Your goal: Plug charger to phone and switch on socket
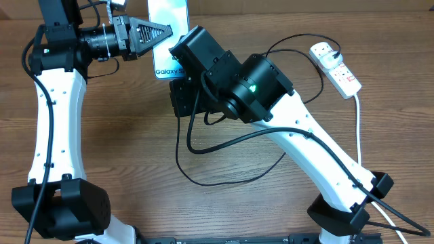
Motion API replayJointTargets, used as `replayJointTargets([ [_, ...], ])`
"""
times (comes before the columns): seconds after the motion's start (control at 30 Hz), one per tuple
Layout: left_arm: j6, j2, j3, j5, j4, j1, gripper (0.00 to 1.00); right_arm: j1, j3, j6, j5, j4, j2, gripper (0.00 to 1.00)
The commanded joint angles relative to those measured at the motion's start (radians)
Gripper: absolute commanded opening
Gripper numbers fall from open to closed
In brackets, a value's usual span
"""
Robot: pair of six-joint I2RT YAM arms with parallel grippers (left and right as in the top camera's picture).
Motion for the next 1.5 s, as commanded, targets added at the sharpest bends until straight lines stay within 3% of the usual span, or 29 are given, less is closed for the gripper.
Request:
replayJointTargets([
  [0.0, -0.009, -0.006, 0.008, 0.057, 0.007, -0.001, 0.04, -0.004, 0.002, 0.004, -0.007, 0.015, -0.008, 0.04],
  [1.47, 0.036, -0.006, 0.008, 0.043, 0.008, 0.0, 0.04, -0.004, 0.002, 0.004, 0.008, 0.014, -0.008, 0.04],
])
